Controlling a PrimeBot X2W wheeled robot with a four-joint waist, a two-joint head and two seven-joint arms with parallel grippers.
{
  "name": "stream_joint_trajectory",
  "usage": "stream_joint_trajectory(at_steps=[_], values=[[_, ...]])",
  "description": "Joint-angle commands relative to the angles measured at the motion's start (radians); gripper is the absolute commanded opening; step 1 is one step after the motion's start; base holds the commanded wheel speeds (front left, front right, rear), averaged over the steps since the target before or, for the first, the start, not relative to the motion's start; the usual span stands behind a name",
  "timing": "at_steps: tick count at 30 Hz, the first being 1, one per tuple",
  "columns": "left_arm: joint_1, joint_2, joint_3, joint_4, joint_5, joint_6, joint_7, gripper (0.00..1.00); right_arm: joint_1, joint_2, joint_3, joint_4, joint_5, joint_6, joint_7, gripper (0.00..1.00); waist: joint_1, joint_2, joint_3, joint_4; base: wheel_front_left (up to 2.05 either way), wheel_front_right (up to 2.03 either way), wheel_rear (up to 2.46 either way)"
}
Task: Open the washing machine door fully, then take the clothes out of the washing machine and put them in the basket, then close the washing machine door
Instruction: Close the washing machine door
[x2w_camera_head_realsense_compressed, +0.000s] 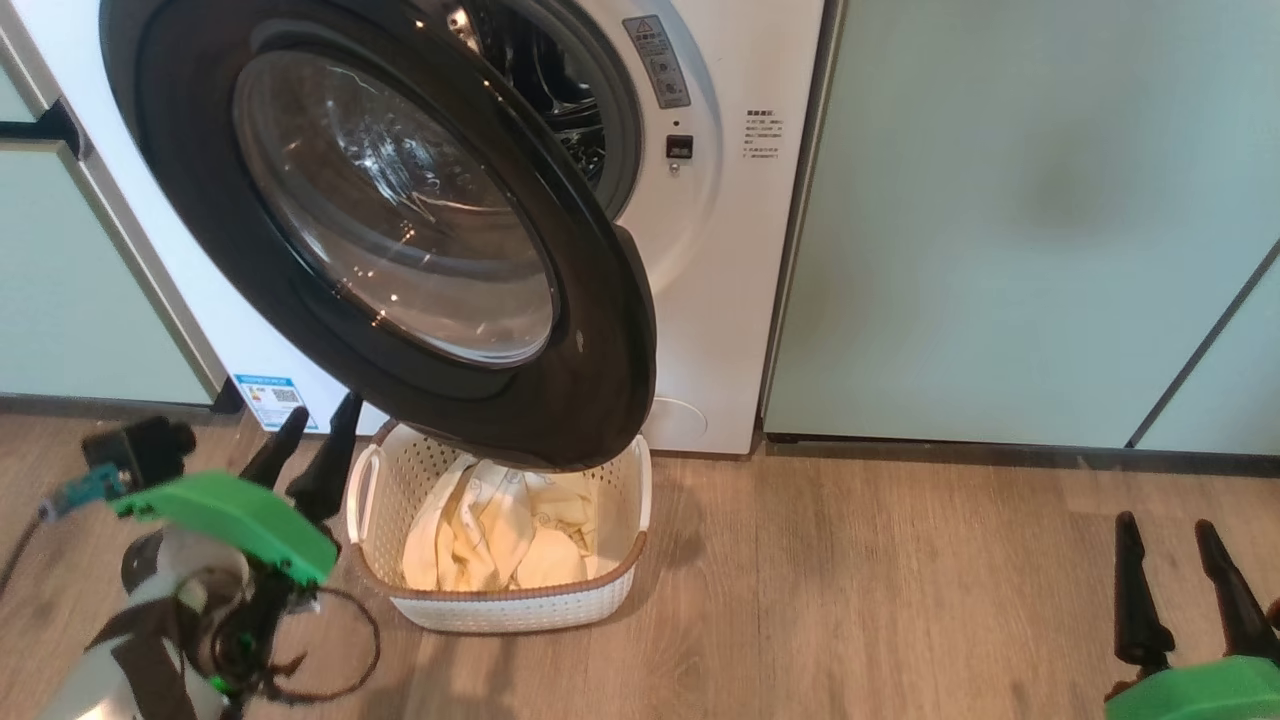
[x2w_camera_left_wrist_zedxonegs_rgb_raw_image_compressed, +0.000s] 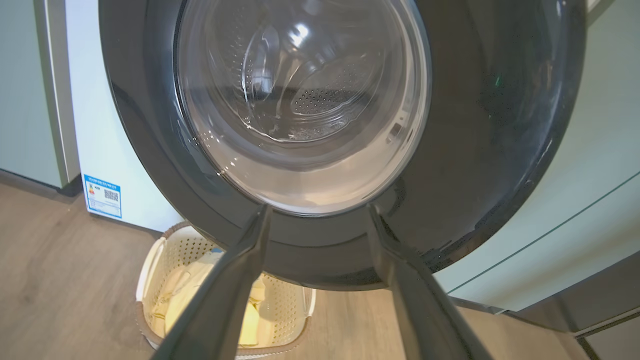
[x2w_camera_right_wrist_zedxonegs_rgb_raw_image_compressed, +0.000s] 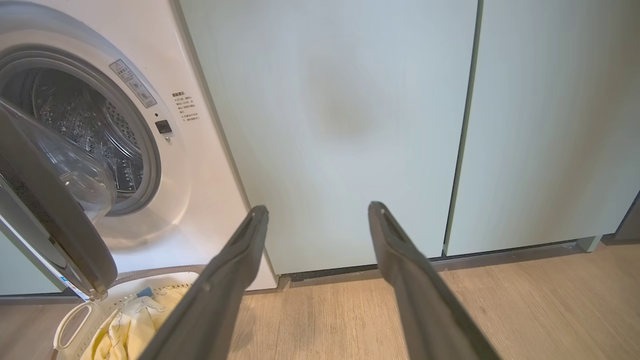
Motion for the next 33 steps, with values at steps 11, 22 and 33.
stream_joint_trajectory(at_steps=[11,22,33], values=[[-0.008,0.047,0.058,0.039,0.208,-0.001,-0.135,1.00,-0.021,-0.003,0.012,-0.041,-0.008,0.004,-0.010,1.00,0.0001,0.0000,-0.001,-0.001,0.00,0.00,0.00],[0.122,-0.087,0.248,-0.050,0.455,-0.001,-0.135,1.00,-0.021,0.001,0.010,-0.041,-0.006,0.004,-0.010,1.00,0.0001,0.0000,0.003,-0.006,0.00,0.00,0.00],[0.170,-0.146,0.311,-0.065,0.571,-0.002,-0.135,1.00,-0.024,0.003,0.016,-0.040,-0.005,0.004,-0.010,1.00,0.0001,0.0000,0.008,-0.009,0.00,0.00,0.00]])
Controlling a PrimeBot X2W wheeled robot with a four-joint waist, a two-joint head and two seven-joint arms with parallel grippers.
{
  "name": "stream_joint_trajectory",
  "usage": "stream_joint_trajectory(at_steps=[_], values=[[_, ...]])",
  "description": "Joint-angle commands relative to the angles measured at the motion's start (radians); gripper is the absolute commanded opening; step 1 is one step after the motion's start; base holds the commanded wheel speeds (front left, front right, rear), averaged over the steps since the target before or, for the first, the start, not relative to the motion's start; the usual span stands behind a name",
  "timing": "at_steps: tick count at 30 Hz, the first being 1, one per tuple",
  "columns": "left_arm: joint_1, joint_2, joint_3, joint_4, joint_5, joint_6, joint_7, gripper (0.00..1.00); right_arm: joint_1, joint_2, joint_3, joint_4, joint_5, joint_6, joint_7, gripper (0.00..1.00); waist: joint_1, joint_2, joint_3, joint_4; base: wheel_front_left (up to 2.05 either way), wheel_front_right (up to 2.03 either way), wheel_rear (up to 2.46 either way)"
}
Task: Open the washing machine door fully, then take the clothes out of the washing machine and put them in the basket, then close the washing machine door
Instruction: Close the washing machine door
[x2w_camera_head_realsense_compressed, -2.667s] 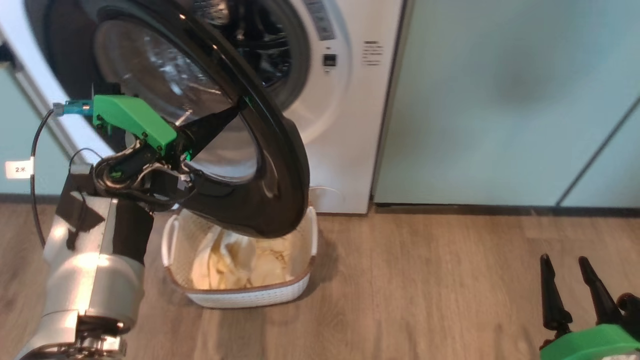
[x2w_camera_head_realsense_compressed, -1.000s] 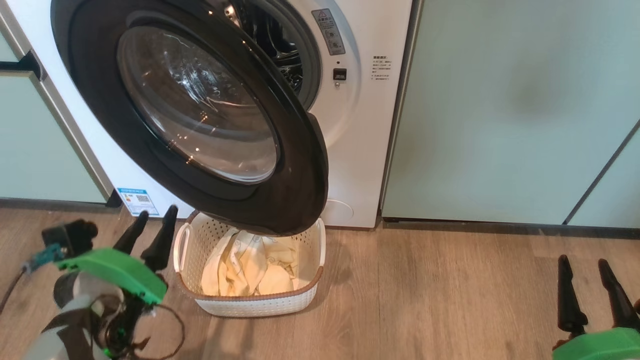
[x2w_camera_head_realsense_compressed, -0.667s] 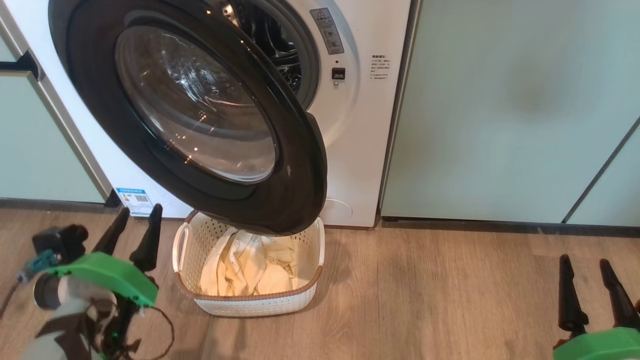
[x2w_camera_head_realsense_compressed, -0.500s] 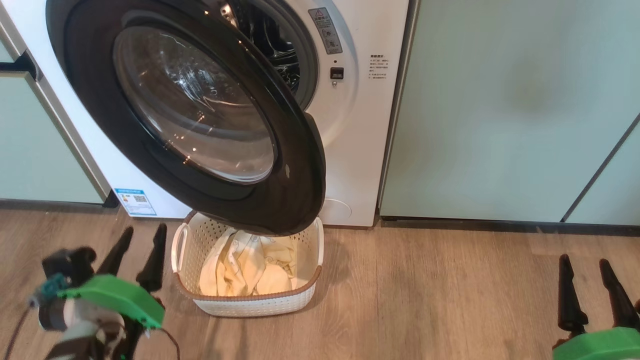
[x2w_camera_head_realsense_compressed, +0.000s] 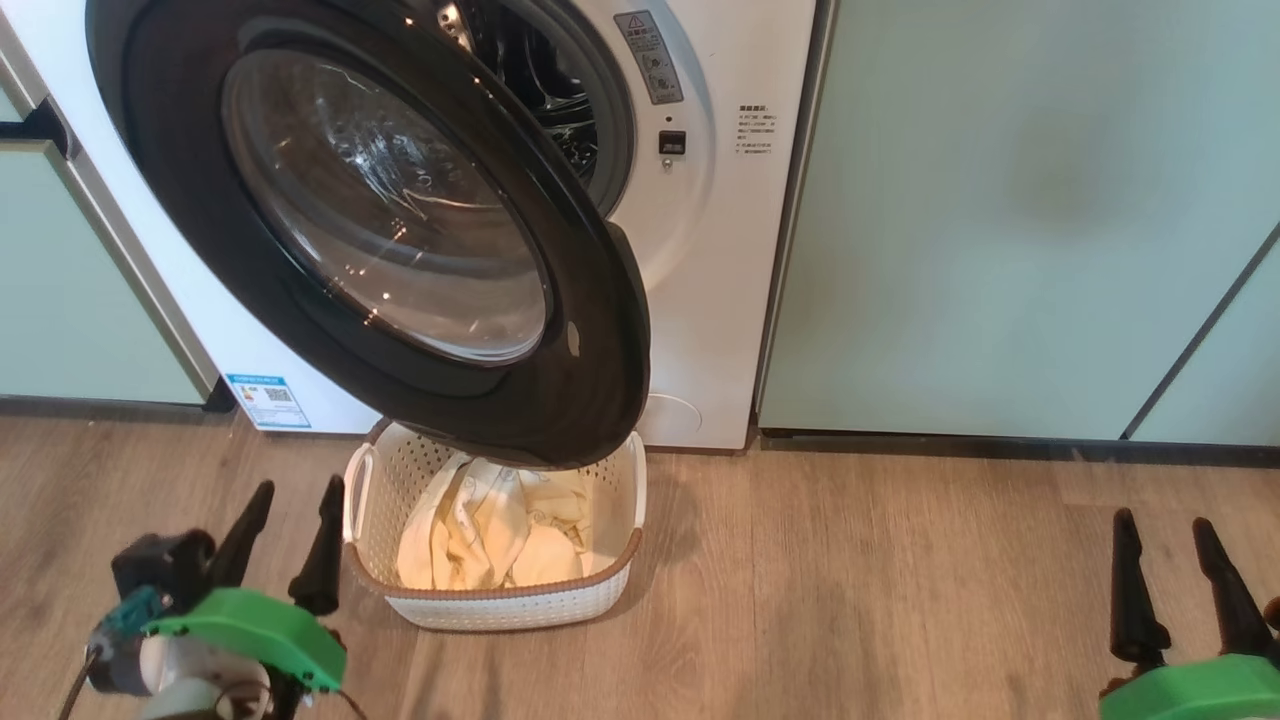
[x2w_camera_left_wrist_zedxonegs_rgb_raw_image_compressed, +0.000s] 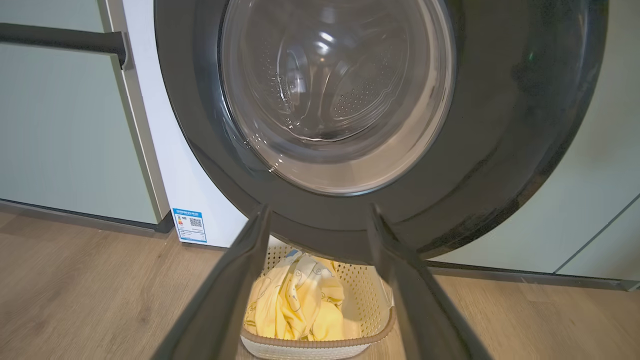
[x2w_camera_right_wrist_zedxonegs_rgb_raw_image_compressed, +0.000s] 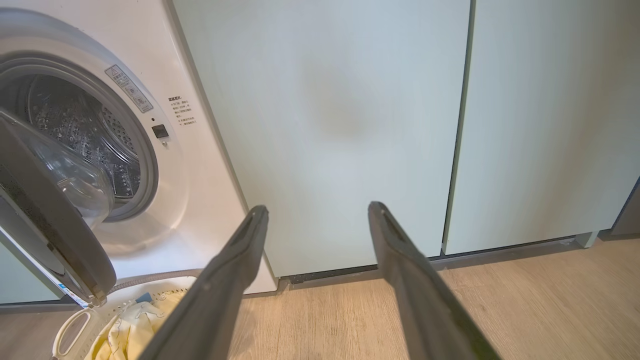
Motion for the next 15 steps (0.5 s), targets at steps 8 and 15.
stream_joint_trajectory(at_steps=[8,15], values=[[-0.027,0.013,0.049,-0.029,0.023,-0.001,-0.006,1.00,-0.021,-0.014,0.024,-0.031,-0.001,0.004,-0.010,1.00,-0.0001,0.0000,0.001,0.002,0.00,0.00,0.00],[-0.025,0.003,0.071,-0.035,0.033,-0.001,-0.006,1.00,-0.025,-0.013,0.025,-0.032,0.007,0.004,-0.010,1.00,-0.0001,0.0000,0.005,0.004,0.00,0.00,0.00]])
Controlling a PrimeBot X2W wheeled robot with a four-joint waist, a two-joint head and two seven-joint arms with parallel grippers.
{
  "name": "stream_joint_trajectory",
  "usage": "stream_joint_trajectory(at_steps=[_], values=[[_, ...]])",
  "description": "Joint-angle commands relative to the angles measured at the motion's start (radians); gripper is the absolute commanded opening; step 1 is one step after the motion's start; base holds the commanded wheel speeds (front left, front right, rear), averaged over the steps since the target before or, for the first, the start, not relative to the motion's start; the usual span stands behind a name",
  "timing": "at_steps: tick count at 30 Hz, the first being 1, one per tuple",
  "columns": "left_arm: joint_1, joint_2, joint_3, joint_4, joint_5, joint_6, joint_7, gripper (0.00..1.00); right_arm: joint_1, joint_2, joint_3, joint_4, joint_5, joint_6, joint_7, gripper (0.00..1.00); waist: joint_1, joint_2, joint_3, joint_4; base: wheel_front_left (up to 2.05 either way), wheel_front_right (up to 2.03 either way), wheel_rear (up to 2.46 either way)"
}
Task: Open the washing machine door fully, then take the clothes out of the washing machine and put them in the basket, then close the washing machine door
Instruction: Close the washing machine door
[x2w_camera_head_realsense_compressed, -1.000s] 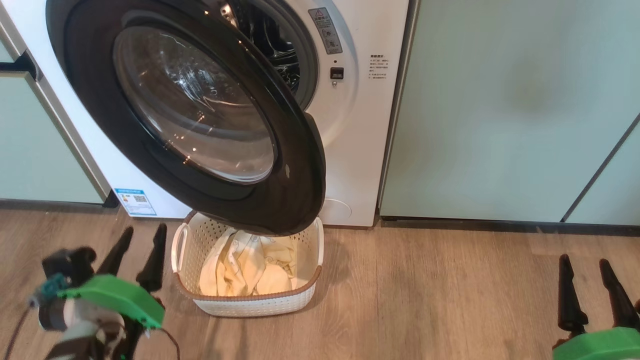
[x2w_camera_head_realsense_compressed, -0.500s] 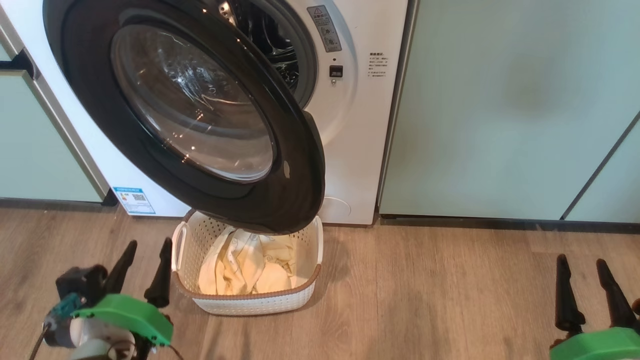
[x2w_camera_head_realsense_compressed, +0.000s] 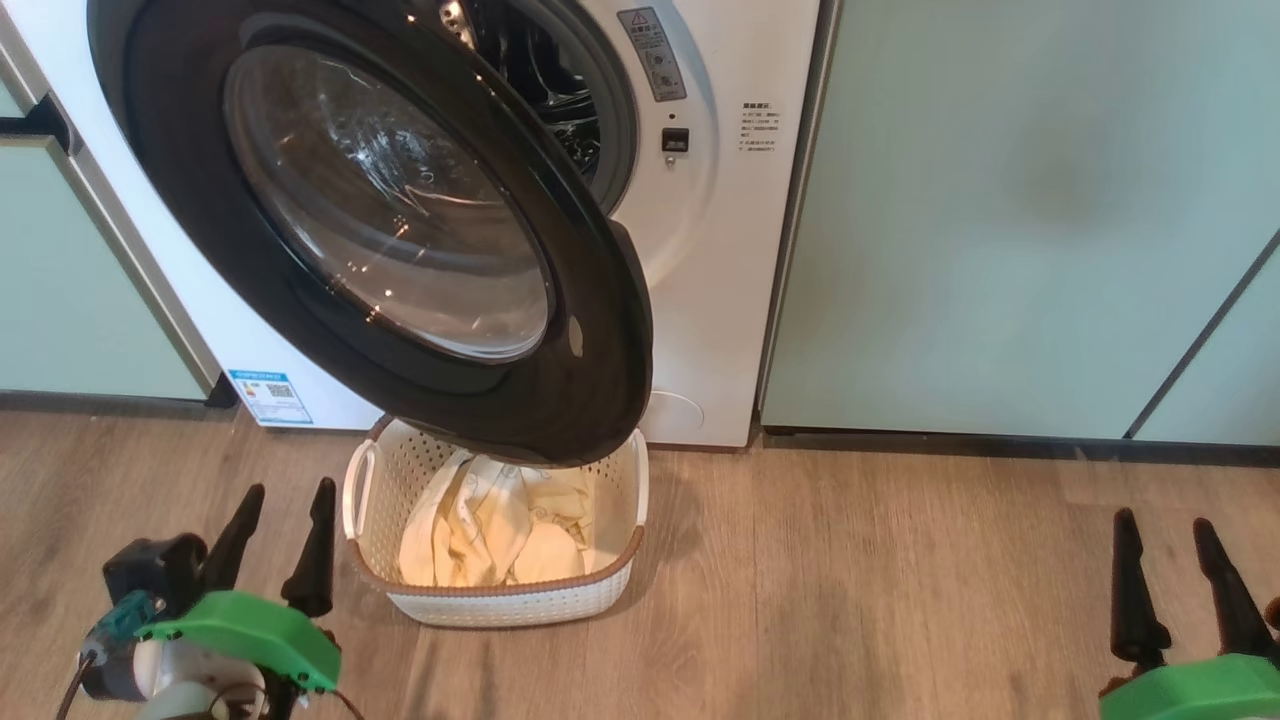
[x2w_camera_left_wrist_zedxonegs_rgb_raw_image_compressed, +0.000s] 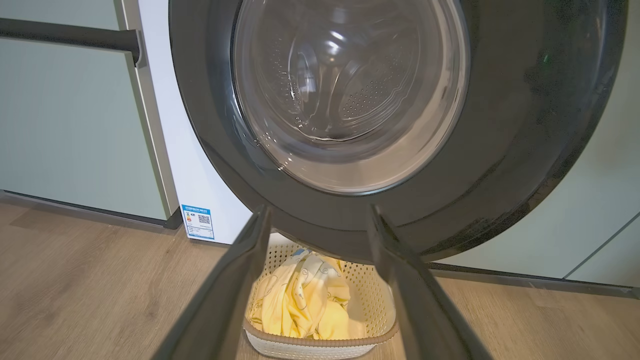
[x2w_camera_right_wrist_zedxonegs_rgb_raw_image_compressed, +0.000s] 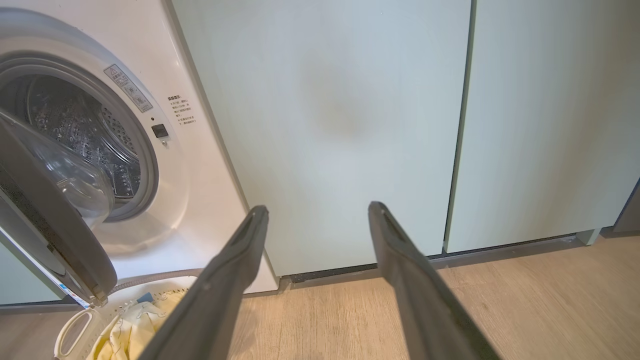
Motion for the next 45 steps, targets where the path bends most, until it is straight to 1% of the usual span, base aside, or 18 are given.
stream_joint_trajectory(at_steps=[1,2,3,4,8,13,20,25,26,30,37,38,45], values=[[-0.039,0.018,0.043,-0.034,0.013,-0.001,-0.006,1.00,-0.027,-0.013,0.026,-0.031,0.011,0.004,-0.010,0.95,0.0000,0.0000,0.001,0.001,0.00,0.00,0.00],[-0.039,0.017,0.044,-0.033,0.013,-0.001,-0.006,1.00,-0.029,-0.013,0.027,-0.031,0.017,0.004,-0.010,0.65,0.0000,0.0000,0.002,0.002,0.00,0.00,0.00],[-0.040,0.016,0.044,-0.033,0.013,-0.001,-0.006,1.00,-0.032,-0.013,0.030,-0.033,0.025,0.004,-0.010,0.40,0.0000,0.0000,0.003,0.003,0.00,0.00,0.00],[-0.040,0.015,0.044,-0.032,0.014,-0.001,-0.006,1.00,-0.036,-0.013,0.029,-0.036,0.034,0.004,-0.010,0.00,0.0000,0.0000,0.004,0.005,0.00,0.00,0.00],[-0.037,0.000,0.044,-0.033,0.019,-0.001,-0.006,1.00,-0.064,-0.013,0.014,-0.066,0.069,0.004,-0.010,0.00,0.0000,0.0000,0.006,0.013,0.00,0.00,0.00],[-0.046,-0.012,0.025,-0.024,0.029,-0.001,-0.006,1.00,-0.121,-0.022,0.010,-0.119,0.103,0.004,-0.010,0.00,0.0000,0.0000,0.007,0.043,0.00,0.00,0.00],[-0.062,-0.021,0.007,-0.013,0.043,-0.001,-0.006,1.00,-0.271,-0.052,0.113,-0.186,0.116,0.004,-0.010,0.00,0.0000,0.0000,0.007,0.113,0.00,0.00,0.00],[-0.082,-0.029,-0.017,-0.004,0.053,-0.001,-0.006,1.00,-0.361,-0.047,0.202,-0.215,0.128,0.004,-0.010,0.00,0.0000,0.0000,0.008,0.174,0.00,0.00,0.00],[-0.082,-0.029,-0.017,-0.004,0.053,-0.001,-0.006,1.00,-0.361,-0.047,0.202,-0.215,0.128,0.004,-0.010,0.00,0.0000,0.0000,0.008,0.174,0.00,0.00,0.00],[-0.094,-0.036,-0.039,0.005,0.069,-0.001,-0.006,1.00,-0.423,-0.035,0.283,-0.226,0.142,0.004,-0.010,0.00,0.0000,0.0000,0.008,0.220,0.00,0.00,0.00],[-0.107,-0.042,-0.069,0.016,0.085,-0.001,-0.006,1.00,-0.507,-0.011,0.407,-0.224,0.166,0.004,-0.010,0.00,0.0000,0.0000,0.013,0.298,0.00,0.00,0.00],[-0.111,-0.044,-0.078,0.017,0.088,-0.001,-0.006,1.00,-0.526,-0.008,0.446,-0.214,0.163,0.004,-0.010,0.00,0.0000,0.0000,0.016,0.320,0.00,0.00,0.00],[-0.130,-0.049,-0.126,0.022,0.097,-0.001,-0.006,1.00,-0.562,0.004,0.574,-0.165,0.148,0.004,-0.010,0.00,0.0000,0.0000,0.031,0.393,0.00,0.00,0.00]])
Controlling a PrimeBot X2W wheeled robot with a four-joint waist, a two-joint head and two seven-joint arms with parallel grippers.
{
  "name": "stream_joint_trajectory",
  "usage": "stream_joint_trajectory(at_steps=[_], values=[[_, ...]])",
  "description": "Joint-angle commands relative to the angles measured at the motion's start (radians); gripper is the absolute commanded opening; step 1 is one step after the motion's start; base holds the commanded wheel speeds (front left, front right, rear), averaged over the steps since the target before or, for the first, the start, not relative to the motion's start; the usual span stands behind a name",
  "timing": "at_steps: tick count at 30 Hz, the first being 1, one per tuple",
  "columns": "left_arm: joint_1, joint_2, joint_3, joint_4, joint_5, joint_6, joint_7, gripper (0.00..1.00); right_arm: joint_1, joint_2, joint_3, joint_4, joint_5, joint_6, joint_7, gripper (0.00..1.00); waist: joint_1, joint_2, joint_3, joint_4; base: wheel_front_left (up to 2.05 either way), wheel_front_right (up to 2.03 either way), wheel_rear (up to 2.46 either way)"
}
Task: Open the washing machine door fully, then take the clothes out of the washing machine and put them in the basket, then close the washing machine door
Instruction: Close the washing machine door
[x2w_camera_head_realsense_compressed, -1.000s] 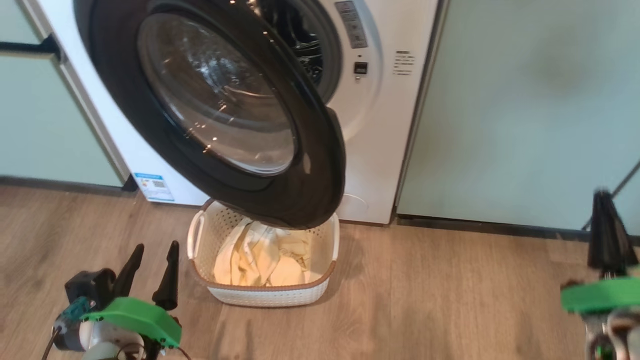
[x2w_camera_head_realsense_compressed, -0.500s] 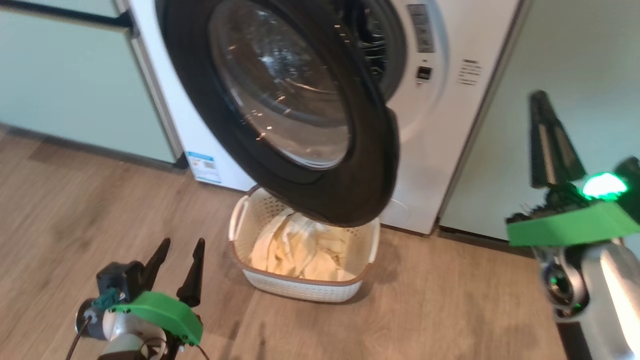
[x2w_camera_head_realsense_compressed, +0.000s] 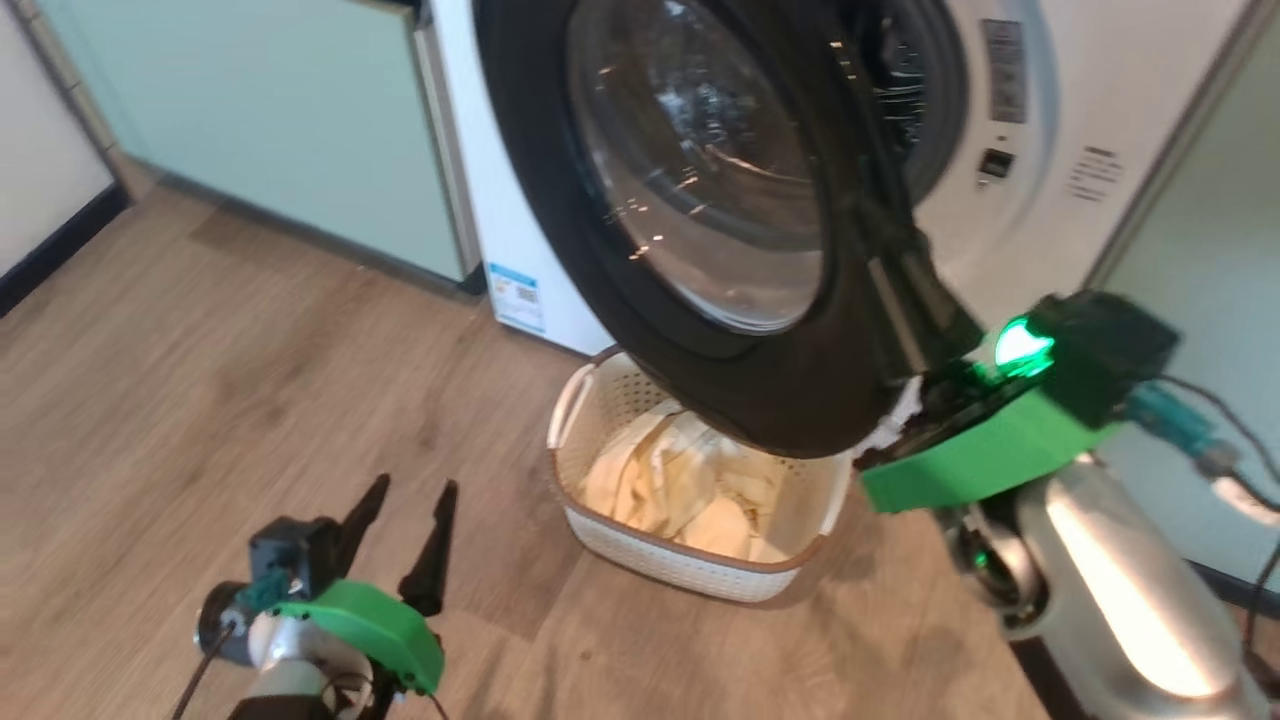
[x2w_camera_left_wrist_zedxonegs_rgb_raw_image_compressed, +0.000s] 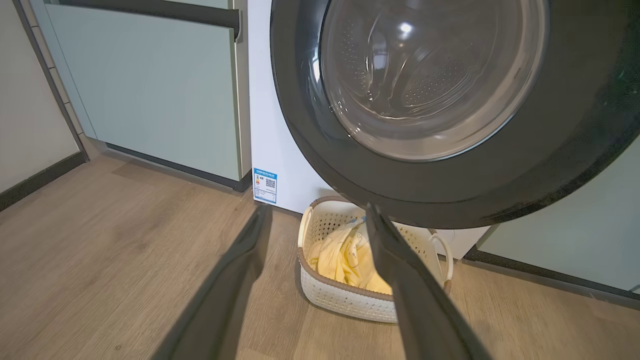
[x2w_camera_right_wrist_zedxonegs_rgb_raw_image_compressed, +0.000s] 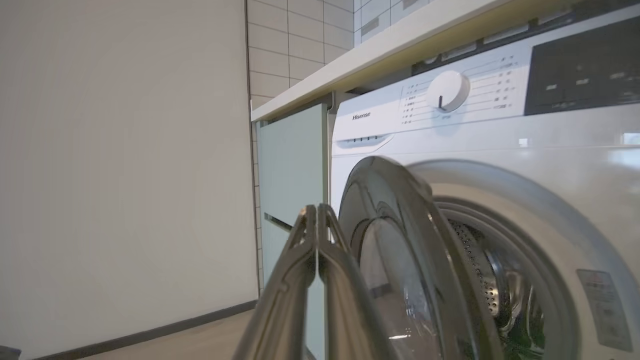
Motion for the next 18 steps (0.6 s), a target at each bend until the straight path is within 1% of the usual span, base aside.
stream_joint_trajectory(at_steps=[1,10,18], values=[[-0.062,0.008,0.024,-0.026,0.009,-0.001,-0.006,1.00,-0.044,0.020,0.029,-0.009,-0.002,0.004,-0.006,0.00,-0.0001,0.0000,0.009,0.029,0.00,0.00,0.00],[-0.083,-0.003,-0.008,-0.019,0.012,-0.001,-0.006,1.00,-0.032,0.028,0.141,0.138,0.017,0.004,-0.006,0.00,-0.0001,0.0000,0.015,0.091,0.00,0.00,0.00],[-0.086,-0.008,-0.011,-0.024,0.013,-0.001,-0.006,1.00,-0.014,0.030,0.157,0.230,0.021,0.004,-0.006,0.00,-0.0001,0.0000,0.014,0.116,0.00,0.00,0.00]])
